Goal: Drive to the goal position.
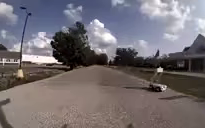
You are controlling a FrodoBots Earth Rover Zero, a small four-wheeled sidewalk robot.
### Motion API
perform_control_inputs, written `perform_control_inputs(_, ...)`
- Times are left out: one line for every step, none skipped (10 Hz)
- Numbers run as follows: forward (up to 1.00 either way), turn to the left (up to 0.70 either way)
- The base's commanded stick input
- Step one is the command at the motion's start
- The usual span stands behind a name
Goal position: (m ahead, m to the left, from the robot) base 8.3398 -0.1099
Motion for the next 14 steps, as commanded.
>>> perform_control_inputs(0.7, 0.0)
perform_control_inputs(0.7, 0.0)
perform_control_inputs(0.7, 0.0)
perform_control_inputs(0.7, 0.0)
perform_control_inputs(0.7, 0.0)
perform_control_inputs(0.7, 0.0)
perform_control_inputs(0.7, 0.0)
perform_control_inputs(0.7, 0.0)
perform_control_inputs(0.7, 0.0)
perform_control_inputs(0.7, 0.0)
perform_control_inputs(0.7, 0.0)
perform_control_inputs(0.7, 0.0)
perform_control_inputs(0.7, 0.0)
perform_control_inputs(0.7, 0.0)
